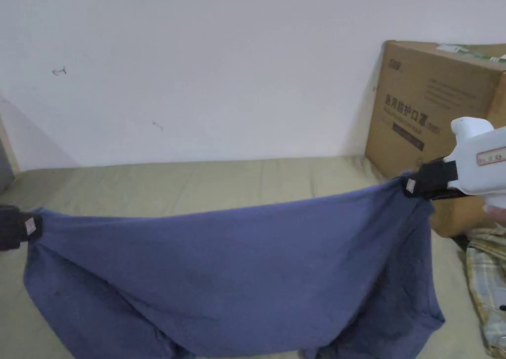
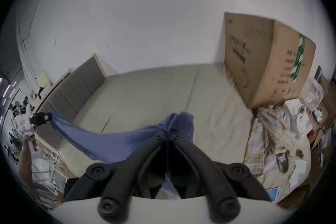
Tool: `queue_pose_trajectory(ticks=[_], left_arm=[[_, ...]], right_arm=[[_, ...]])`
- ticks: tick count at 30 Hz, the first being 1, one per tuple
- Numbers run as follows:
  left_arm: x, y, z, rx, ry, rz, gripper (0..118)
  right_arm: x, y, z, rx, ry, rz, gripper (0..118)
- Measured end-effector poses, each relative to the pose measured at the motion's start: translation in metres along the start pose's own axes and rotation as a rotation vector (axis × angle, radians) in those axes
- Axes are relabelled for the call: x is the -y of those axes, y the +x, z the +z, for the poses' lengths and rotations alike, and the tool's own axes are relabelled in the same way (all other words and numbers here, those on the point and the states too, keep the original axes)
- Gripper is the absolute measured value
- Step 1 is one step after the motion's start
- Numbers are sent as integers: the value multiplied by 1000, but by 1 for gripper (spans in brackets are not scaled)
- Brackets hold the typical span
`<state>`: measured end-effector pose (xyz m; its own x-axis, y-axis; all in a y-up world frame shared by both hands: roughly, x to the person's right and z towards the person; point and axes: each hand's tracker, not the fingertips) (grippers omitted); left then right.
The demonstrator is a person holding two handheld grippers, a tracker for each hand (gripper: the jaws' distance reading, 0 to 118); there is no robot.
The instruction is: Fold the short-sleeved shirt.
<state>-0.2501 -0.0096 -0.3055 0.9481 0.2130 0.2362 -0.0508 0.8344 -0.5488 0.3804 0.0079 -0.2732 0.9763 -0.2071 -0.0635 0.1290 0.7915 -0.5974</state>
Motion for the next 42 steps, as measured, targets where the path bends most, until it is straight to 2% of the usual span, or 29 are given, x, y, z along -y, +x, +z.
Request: queue_pose_trajectory(ticks=[3, 8, 14, 19, 22, 29, 35, 37, 39, 42], left_arm=[[-30, 12, 7, -11, 55, -19, 0], [-72, 28, 4, 16, 99, -15, 0], [-123, 36, -33, 11, 109, -23, 0], [-170, 46, -83, -40, 120, -54, 0], [-197, 53, -113, -118, 189, -100, 0], [-239, 49, -185, -195, 292, -67, 0], [-212, 32, -229, -235, 297, -40, 0], [-182, 22, -249, -265, 194, -25, 0], [-142, 12, -270, -231, 75, -7, 0], [-50, -4, -301, -185, -148, -32, 0]], right_arm=[[-27, 4, 23, -57, 47, -55, 1], [-72, 3, 40, -26, 99, -34, 1], [-134, 4, 31, 26, 155, -17, 1], [-189, -1, -5, 79, 199, 3, 1], [-218, -3, -35, 116, 220, 37, 1], [-262, -3, -107, 175, 278, 59, 1], [-234, 1, -172, 196, 313, 78, 1], [-199, 8, -202, 190, 245, 75, 1], [-149, 20, -233, 210, 152, 65, 1], [-50, 44, -278, 228, -72, 24, 1]])
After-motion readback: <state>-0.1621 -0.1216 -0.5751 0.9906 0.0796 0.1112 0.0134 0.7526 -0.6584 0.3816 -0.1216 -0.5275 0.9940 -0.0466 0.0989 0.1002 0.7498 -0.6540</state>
